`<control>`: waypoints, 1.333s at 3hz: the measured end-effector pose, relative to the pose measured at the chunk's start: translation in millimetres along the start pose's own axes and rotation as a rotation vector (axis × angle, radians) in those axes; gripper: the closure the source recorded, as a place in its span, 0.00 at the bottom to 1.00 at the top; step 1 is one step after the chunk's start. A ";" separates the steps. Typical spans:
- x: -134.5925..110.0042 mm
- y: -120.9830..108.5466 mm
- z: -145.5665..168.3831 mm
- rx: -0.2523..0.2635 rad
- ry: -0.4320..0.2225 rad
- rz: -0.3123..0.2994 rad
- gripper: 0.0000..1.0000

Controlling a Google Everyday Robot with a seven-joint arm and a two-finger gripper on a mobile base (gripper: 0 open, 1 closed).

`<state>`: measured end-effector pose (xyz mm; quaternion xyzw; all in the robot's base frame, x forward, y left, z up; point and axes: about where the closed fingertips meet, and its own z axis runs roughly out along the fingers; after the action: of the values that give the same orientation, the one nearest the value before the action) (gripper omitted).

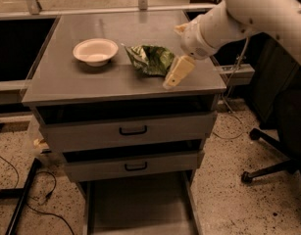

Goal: Place green jalapeno chip bag into bottom drawer

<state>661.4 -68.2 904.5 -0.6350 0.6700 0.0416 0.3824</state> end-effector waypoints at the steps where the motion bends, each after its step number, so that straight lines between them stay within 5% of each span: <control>1: -13.4 -14.3 21.4 -0.015 -0.063 -0.003 0.00; 3: -24.7 -21.1 55.7 -0.065 -0.148 0.053 0.00; 4: -24.7 -21.1 55.9 -0.065 -0.148 0.054 0.19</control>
Offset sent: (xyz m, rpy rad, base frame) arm 0.0488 0.0479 -0.0077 0.1710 0.0278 0.0746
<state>703.3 -21.7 888.1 -0.6240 0.6550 0.1203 0.4088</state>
